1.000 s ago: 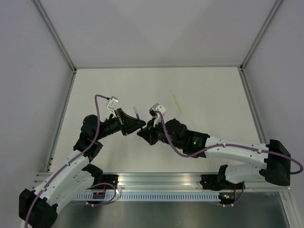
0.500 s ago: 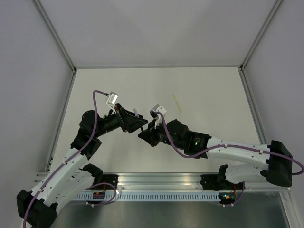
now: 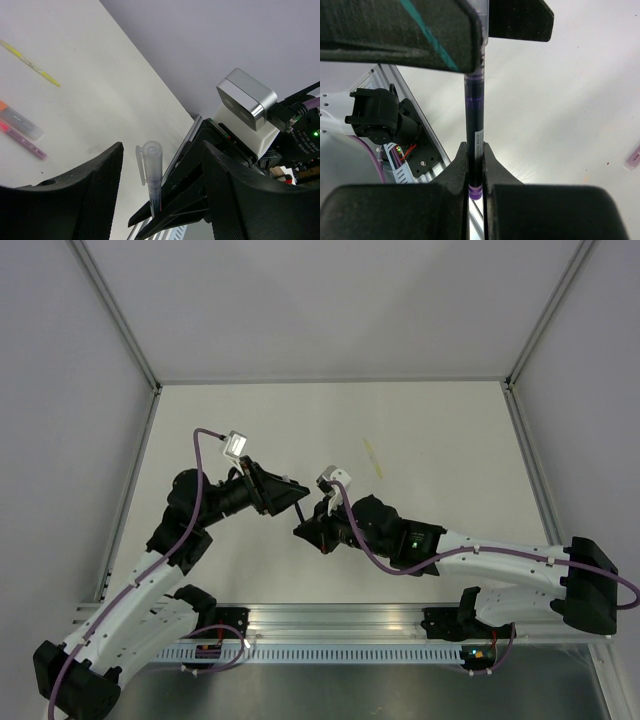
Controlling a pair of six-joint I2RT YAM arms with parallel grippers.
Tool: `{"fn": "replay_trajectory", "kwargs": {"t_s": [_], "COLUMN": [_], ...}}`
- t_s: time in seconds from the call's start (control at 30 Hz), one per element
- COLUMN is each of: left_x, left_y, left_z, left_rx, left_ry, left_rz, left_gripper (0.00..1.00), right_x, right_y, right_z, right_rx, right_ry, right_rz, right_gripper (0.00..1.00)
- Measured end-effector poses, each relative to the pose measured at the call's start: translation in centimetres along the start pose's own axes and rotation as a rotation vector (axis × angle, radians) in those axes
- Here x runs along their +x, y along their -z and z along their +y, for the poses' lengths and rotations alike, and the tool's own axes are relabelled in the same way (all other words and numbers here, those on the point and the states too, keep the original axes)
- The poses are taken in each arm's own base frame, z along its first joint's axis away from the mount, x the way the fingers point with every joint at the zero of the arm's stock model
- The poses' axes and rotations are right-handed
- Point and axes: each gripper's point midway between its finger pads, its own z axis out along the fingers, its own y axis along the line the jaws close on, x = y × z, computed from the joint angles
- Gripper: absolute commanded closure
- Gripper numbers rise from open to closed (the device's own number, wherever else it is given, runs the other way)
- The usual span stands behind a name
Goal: Insert the pens into the pen caps
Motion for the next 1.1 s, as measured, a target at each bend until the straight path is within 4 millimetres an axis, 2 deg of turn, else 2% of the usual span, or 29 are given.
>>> {"fn": "replay_trajectory", "kwargs": {"t_s": [0.07,0.17,0.27,0.3,0.33,0.37,0.7,0.9,0.93,0.97,1.03,1.07,1.1], "left_x": [0.0,-0.1,-0.1,-0.1,-0.1,-0.1,0.2,-0.6,-0.8,-0.9,-0.9,-0.8,-0.7], "left_y": [0.0,0.2,0.3,0.3,0.3,0.3,0.2,-0.1,-0.1,-0.2,-0.3,-0.2,-0.1], "left_z": [0.1,0.3,0.3,0.2,0.3,0.3,0.4,0.3,0.3,0.3,0.4,0.4,0.4], "left_rx": [-0.007,-0.021,-0.024,-0.023,-0.026,-0.026,0.009,0.060,0.064,0.065,0.063,0.060,0.056], "left_ry": [0.000,0.000,-0.006,-0.011,-0.017,-0.016,-0.013,-0.002,-0.002,-0.003,-0.001,0.001,0.006], "left_rz": [-0.002,-0.007,-0.009,-0.009,-0.012,-0.011,-0.034,-0.102,-0.109,-0.112,-0.111,-0.107,-0.097], "left_gripper": [0.36,0.44,0.70,0.89,0.96,0.98,0.98,0.98,0.96,0.86,0.77,0.67,0.62], "right_x": [0.2,0.2,0.2,0.2,0.2,0.1,-0.2,-1.4,-1.5,-1.6,-1.4,-1.2,-1.1], "right_y": [0.0,0.1,0.1,0.1,0.1,0.2,0.5,0.7,0.6,0.5,0.4,0.3,0.2], "right_z": [0.0,0.1,0.2,0.2,0.2,0.2,-0.5,-0.9,-1.0,-1.1,-1.3,-1.3,-1.2], "right_rx": [-0.003,-0.009,-0.011,-0.011,-0.014,-0.013,0.045,0.105,0.109,0.114,0.121,0.118,0.113], "right_ry": [-0.001,-0.002,-0.002,-0.002,-0.002,-0.003,0.036,0.093,0.095,0.099,0.106,0.109,0.108], "right_rz": [0.005,0.008,0.007,0.007,0.007,0.006,0.038,0.089,0.094,0.099,0.115,0.123,0.127], "right_gripper": [1.00,1.00,1.00,1.00,1.00,1.00,1.00,1.00,1.00,1.00,1.00,1.00,1.00]}}
